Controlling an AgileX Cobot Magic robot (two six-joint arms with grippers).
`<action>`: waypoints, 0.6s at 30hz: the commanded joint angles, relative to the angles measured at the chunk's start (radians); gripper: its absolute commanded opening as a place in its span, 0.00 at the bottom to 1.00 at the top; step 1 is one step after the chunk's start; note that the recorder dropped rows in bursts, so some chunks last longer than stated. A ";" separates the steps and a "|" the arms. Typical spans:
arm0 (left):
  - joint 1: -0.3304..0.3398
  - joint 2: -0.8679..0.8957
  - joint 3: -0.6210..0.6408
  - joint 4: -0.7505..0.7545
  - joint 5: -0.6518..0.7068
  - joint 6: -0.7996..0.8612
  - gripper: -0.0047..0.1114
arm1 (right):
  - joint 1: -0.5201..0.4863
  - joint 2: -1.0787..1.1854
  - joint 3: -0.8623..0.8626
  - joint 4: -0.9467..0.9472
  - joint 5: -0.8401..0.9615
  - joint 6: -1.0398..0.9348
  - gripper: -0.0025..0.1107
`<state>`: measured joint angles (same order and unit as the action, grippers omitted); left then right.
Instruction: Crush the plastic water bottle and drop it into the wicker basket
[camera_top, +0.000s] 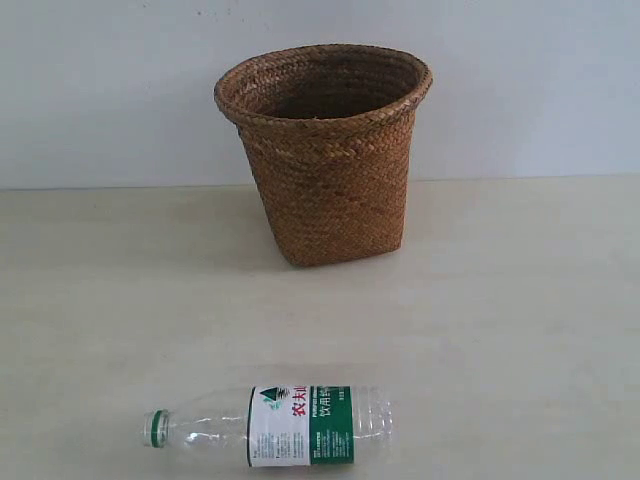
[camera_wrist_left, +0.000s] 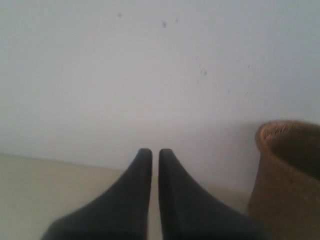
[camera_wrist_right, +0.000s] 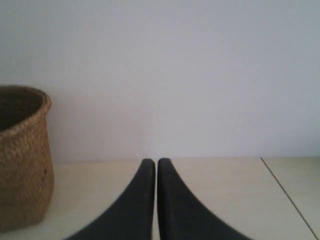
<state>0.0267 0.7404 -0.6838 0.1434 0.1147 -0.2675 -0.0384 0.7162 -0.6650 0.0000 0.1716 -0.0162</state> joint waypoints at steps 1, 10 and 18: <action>-0.031 0.132 -0.093 0.006 0.169 0.121 0.08 | 0.000 0.114 -0.114 0.000 0.182 -0.107 0.02; -0.124 0.328 -0.240 -0.218 0.464 0.556 0.08 | 0.000 0.323 -0.301 0.414 0.507 -0.606 0.02; -0.153 0.494 -0.312 -0.684 0.709 1.159 0.08 | 0.042 0.455 -0.387 0.666 0.692 -0.892 0.02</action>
<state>-0.1178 1.1878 -0.9822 -0.4240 0.7672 0.7351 -0.0297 1.1406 -1.0319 0.6057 0.8291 -0.8357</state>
